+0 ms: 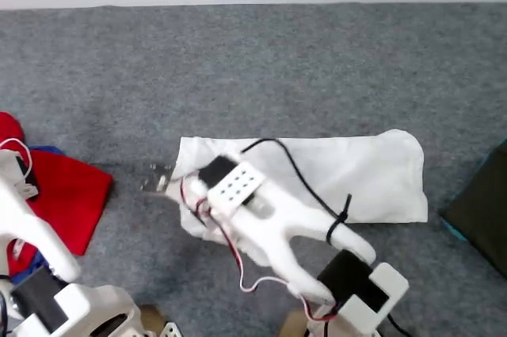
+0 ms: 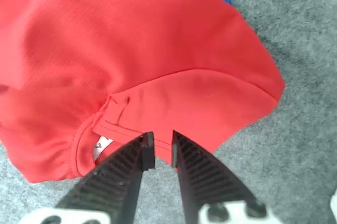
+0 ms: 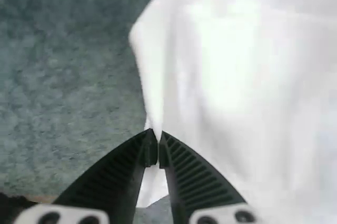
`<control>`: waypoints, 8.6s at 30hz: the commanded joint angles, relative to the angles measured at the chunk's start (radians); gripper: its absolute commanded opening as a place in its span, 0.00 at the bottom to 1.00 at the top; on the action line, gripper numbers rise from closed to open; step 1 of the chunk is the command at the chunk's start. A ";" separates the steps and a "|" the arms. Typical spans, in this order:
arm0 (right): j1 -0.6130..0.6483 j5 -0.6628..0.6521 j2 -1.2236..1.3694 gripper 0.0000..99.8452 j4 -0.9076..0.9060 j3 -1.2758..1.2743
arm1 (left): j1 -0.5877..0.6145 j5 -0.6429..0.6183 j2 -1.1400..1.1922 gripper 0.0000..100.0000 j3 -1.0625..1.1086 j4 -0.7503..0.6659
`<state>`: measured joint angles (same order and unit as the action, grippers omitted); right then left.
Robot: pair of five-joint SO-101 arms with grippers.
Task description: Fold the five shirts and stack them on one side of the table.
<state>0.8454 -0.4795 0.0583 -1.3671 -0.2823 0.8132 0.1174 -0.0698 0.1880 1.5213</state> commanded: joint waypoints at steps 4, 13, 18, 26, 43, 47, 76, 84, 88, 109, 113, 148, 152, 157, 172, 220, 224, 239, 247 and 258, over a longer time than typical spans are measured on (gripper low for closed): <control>-0.108 -0.061 0.031 0.01 -0.015 0.190 | 0.008 0.006 -0.048 0.07 -0.002 -0.015; -0.160 -0.058 0.188 0.04 -0.015 0.347 | 0.006 0.006 -0.048 0.07 0.024 -0.017; -0.194 -0.055 0.257 0.11 -0.005 0.393 | 0.006 0.006 -0.055 0.07 0.067 -0.052; -0.263 -0.060 0.389 0.11 -0.058 0.540 | 0.006 0.006 -0.055 0.07 0.074 -0.058; -0.067 -0.049 0.113 0.11 -0.426 0.500 | 0.006 0.008 -0.055 0.07 0.070 -0.060; -0.005 0.000 -0.010 0.11 -0.358 0.282 | 0.006 0.008 -0.055 0.07 0.070 -0.060; 0.228 0.124 -0.240 0.18 0.237 -0.463 | 0.006 0.008 -0.055 0.07 0.076 -0.052; 0.223 0.043 -0.240 0.03 0.302 -0.517 | 0.008 0.008 -0.055 0.07 0.076 -0.052; 0.209 0.040 -0.243 0.01 0.292 -0.517 | 0.008 0.008 -0.055 0.07 0.076 -0.052; -0.119 -0.115 -0.150 0.01 0.111 -0.107 | 0.002 0.008 -0.051 0.07 0.076 -0.060; -0.174 -0.112 -0.039 0.01 0.101 0.002 | 0.002 0.008 -0.049 0.07 0.076 -0.060; -0.300 -0.066 0.255 0.09 -0.216 0.534 | 0.006 0.040 -0.049 0.07 0.076 -0.060; -0.260 -0.066 0.183 0.03 -0.323 0.531 | 0.006 0.040 -0.049 0.07 0.076 -0.060; -0.196 -0.066 0.114 0.04 -0.429 0.477 | 0.005 0.040 -0.049 0.07 0.076 -0.060; 0.117 0.020 -0.348 0.17 -0.019 -0.394 | 0.003 0.040 -0.049 0.07 0.076 -0.060; -0.383 0.080 0.455 0.12 -0.133 0.512 | 0.002 0.041 -0.048 0.07 0.077 -0.061; -0.397 0.112 0.532 0.13 -0.191 0.644 | 0.002 0.041 -0.048 0.07 0.077 -0.061; -0.398 0.112 0.641 0.13 -0.203 0.763 | -0.087 0.089 -0.123 0.07 0.062 0.012; -0.398 0.110 0.639 0.13 -0.200 0.764 | -0.473 0.143 -0.362 0.07 0.068 0.117; -0.527 0.061 0.453 0.13 -0.240 0.766 | -0.944 0.107 -0.321 0.07 0.214 0.055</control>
<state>0.3775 -0.3905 0.6429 -1.5789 0.4404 -0.0522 0.2493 -0.3982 0.3982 1.6118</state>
